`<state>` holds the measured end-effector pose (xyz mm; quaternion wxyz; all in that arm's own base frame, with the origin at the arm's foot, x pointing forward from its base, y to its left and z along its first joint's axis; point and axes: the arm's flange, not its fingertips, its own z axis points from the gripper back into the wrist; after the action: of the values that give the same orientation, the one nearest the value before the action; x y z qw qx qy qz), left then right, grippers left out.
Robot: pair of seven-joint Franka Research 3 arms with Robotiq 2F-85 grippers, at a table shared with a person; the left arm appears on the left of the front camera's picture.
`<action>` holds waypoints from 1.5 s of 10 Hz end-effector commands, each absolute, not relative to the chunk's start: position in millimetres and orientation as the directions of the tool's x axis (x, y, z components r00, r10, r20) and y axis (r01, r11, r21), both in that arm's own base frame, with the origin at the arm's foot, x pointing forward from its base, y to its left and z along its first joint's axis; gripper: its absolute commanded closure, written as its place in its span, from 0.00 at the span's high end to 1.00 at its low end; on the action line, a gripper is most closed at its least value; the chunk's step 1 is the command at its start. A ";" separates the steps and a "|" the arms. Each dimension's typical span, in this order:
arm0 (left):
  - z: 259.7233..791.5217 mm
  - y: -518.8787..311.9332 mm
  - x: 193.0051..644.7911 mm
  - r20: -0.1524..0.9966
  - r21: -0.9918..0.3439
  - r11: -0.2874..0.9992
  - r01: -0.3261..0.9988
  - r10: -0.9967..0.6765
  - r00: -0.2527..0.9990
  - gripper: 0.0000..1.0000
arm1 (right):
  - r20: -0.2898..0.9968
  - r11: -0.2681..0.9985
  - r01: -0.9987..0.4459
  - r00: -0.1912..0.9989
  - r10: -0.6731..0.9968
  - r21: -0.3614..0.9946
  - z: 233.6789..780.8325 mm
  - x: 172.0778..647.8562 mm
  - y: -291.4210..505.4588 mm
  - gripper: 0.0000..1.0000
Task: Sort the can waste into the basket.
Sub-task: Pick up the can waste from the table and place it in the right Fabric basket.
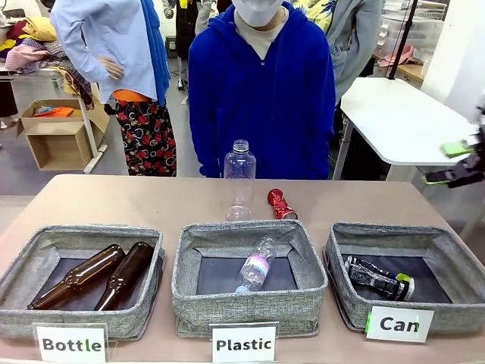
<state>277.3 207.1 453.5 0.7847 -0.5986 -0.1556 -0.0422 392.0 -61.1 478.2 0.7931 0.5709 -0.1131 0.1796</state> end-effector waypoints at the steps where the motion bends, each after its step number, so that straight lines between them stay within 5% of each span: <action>1: 455.6 208.3 273.0 0.297 -0.926 0.274 0.258 0.112 0.948 1.00 | 0.309 0.498 -0.441 0.893 0.327 0.747 478.6 423.4 25.6 1.00; 4: 455.6 208.3 273.0 0.297 -0.926 0.274 0.258 0.112 0.948 1.00 | 0.234 0.695 -0.444 0.894 0.382 0.565 448.3 447.8 109.3 1.00; 6: 455.6 208.3 273.0 0.297 -0.926 0.274 0.258 0.112 0.948 1.00 | 0.324 0.623 -0.528 0.848 0.419 0.577 449.9 437.0 112.1 1.00; 9: 455.6 208.3 273.0 0.297 -0.926 0.274 0.258 0.112 0.948 1.00 | 0.283 0.652 -0.502 0.863 0.419 0.568 439.3 441.9 129.0 1.00; 10: 455.6 208.3 273.0 0.297 -0.926 0.274 0.258 0.112 0.948 1.00 | 0.368 0.720 -0.482 0.870 0.328 0.499 440.4 440.1 133.5 1.00; 15: 455.6 208.3 273.0 0.297 -0.926 0.274 0.258 0.112 0.948 1.00 | 0.315 0.841 -0.322 0.929 0.193 0.434 417.7 524.0 161.5 1.00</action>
<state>277.2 207.2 453.8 0.7846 -0.5987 -0.1555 -0.0425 498.9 141.1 417.3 0.9402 0.2641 -0.1501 0.1541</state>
